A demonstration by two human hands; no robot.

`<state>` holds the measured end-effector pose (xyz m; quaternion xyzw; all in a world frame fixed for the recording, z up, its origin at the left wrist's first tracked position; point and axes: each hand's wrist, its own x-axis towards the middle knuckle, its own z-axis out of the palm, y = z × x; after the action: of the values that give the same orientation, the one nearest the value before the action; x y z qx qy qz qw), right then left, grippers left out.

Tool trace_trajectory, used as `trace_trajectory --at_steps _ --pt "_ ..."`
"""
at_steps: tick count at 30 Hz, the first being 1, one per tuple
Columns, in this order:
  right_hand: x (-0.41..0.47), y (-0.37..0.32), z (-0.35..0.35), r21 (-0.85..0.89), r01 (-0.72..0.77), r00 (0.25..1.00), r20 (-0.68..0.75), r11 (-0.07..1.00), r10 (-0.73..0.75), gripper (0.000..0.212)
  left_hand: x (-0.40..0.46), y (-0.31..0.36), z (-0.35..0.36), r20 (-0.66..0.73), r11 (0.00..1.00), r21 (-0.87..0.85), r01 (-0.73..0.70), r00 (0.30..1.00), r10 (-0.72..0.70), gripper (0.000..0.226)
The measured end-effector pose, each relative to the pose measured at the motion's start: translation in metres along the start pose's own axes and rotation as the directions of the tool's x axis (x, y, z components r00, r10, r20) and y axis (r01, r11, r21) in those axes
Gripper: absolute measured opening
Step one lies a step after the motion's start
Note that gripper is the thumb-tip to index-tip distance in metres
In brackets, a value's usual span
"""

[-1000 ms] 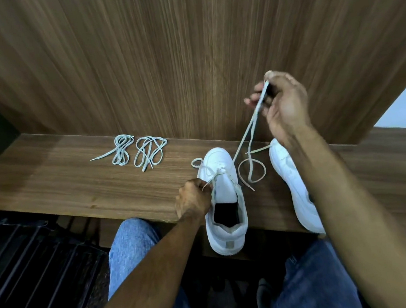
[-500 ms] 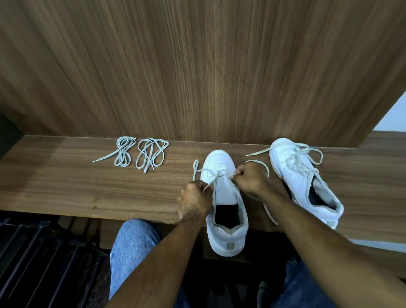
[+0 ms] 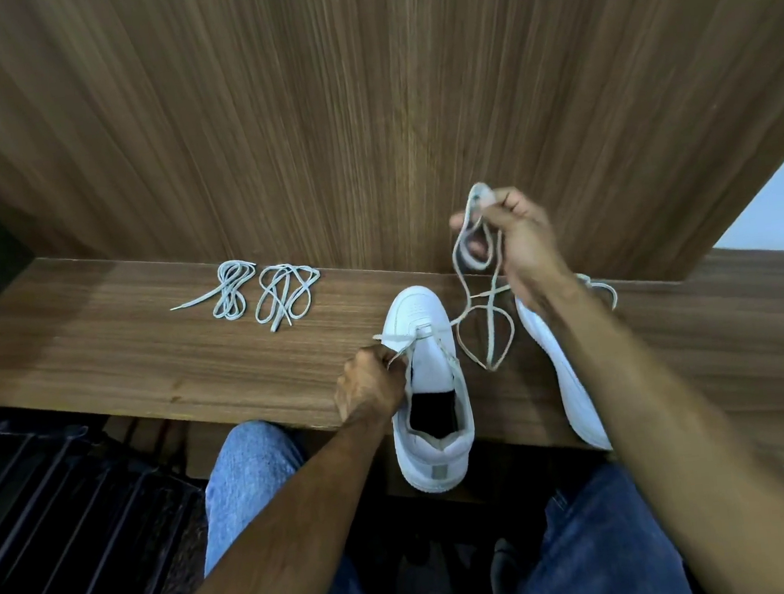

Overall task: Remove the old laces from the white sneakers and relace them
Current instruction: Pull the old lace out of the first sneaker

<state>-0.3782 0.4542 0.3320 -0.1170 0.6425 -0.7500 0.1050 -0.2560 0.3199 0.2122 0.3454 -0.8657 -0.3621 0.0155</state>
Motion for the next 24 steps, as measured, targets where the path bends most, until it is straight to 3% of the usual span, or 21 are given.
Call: trace_trajectory --at_steps 2,5,8,11,13,14,16,20,22,24 --pt "-0.004 0.039 0.003 -0.216 -0.091 0.996 0.003 0.972 0.094 0.015 -0.001 0.000 0.000 -0.001 1.000 -0.003 -0.004 1.000 0.004 0.027" --pt "-0.009 0.097 0.000 -0.698 -0.002 0.991 0.092 0.716 0.093 0.021 -0.001 -0.001 -0.001 0.009 1.000 -0.010 0.004 1.000 -0.004 0.028" --pt "-0.017 0.115 -0.004 -0.845 0.027 0.969 0.155 0.535 0.195 0.014 0.000 -0.001 -0.001 0.022 1.000 -0.006 0.005 1.000 -0.005 0.030" --pt "-0.020 0.112 -0.006 -0.958 0.045 0.982 0.094 0.284 0.161 0.018 0.001 -0.001 0.001 0.024 1.000 0.006 0.006 1.000 -0.006 0.031" --pt "-0.019 0.106 -0.005 -0.977 0.042 0.987 0.073 0.207 0.144 0.016 0.001 -0.002 0.002 0.018 1.000 0.021 0.007 1.000 -0.007 0.031" --pt "-0.016 0.104 -0.006 -0.962 0.021 0.985 0.067 0.274 0.160 0.016 0.001 -0.001 0.002 0.013 1.000 0.021 0.006 1.000 -0.006 0.031" --pt "-0.013 0.093 -0.004 -0.847 -0.059 0.984 0.041 0.529 0.175 0.023 0.001 0.000 0.001 0.005 1.000 0.013 -0.001 1.000 0.001 0.028" --pt "-0.014 0.038 -0.001 -0.413 -0.085 0.996 -0.022 0.907 0.084 0.030 0.000 0.001 0.000 0.000 1.000 0.015 0.002 1.000 -0.002 0.026" --pt "-0.011 0.003 -0.005 -0.158 -0.022 0.998 -0.060 0.987 0.013 0.025 0.001 0.002 0.000 -0.002 1.000 0.015 0.005 1.000 -0.005 0.026" --pt "-0.001 -0.012 -0.013 -0.143 0.054 0.991 -0.112 0.988 -0.071 0.024 0.000 0.002 0.000 -0.003 1.000 0.010 0.004 1.000 -0.004 0.024"
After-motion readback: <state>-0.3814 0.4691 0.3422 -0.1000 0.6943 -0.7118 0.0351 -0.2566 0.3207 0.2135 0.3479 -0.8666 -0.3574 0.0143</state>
